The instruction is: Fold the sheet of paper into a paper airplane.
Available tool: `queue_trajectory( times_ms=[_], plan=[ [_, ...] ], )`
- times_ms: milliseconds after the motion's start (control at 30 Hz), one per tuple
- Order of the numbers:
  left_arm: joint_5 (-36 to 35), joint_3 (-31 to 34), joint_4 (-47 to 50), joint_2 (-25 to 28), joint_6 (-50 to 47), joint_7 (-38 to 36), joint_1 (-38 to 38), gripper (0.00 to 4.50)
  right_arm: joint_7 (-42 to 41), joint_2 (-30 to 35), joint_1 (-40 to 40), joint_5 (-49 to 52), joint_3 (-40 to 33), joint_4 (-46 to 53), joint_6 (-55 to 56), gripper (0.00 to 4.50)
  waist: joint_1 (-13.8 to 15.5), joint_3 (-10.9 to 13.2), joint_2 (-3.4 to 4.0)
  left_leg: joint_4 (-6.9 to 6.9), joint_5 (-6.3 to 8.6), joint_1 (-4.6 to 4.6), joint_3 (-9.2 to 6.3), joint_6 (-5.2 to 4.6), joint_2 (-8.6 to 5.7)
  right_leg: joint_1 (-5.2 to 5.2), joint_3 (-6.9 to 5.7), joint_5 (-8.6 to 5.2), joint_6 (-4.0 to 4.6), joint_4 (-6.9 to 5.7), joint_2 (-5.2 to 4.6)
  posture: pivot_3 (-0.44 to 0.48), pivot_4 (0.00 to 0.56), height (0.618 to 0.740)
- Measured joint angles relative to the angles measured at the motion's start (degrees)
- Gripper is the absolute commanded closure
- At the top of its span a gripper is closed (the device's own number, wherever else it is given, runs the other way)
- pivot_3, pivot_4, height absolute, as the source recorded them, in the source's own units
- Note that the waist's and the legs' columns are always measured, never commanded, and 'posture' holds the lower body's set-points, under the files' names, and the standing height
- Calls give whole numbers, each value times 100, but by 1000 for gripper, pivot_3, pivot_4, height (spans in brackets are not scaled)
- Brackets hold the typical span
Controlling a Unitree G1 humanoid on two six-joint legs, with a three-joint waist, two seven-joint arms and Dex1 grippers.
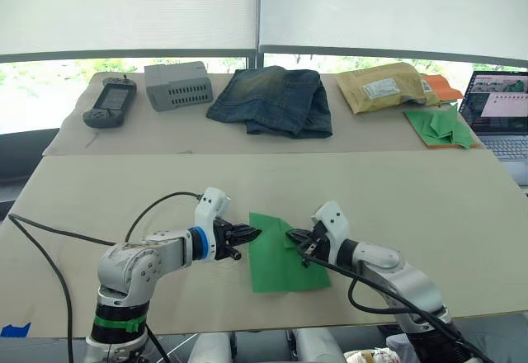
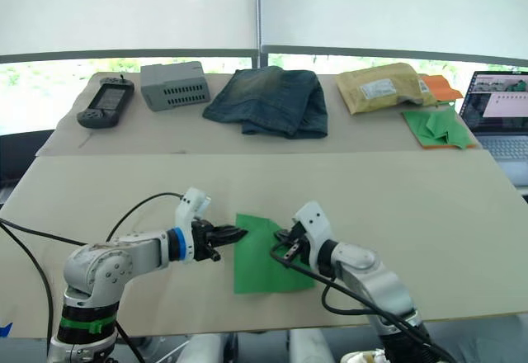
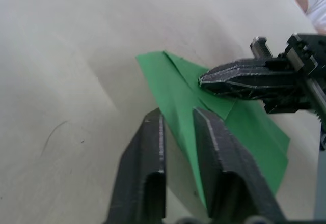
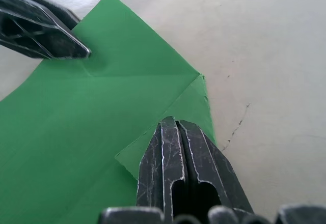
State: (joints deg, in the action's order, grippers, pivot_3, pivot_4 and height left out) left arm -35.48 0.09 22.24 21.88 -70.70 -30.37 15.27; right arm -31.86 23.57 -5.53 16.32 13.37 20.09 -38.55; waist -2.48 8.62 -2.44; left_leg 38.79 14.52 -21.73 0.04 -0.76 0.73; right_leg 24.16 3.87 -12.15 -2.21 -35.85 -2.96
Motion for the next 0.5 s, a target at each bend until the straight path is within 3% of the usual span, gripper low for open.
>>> queue_trajectory(
  times_ms=[267, 500],
  plan=[
    [282, -822, -200, 337, 583, -329, 406, 4486, 95, -14, 71, -1, 3, 89, -1, 4500, 2, 0, 0, -3, 0, -4, 0, 1, 3, 3, 1, -2, 3, 2, -3, 0, 150, 728],
    [619, -1112, -317, 573, 1053, -471, 594, 4486, 203, -15, 44, -39, -18, 153, 0, 4500, 10, 1, 1, -3, 0, -5, 1, 1, 2, 4, 0, -3, 3, 4, -4, 0, 150, 728]
  ],
)
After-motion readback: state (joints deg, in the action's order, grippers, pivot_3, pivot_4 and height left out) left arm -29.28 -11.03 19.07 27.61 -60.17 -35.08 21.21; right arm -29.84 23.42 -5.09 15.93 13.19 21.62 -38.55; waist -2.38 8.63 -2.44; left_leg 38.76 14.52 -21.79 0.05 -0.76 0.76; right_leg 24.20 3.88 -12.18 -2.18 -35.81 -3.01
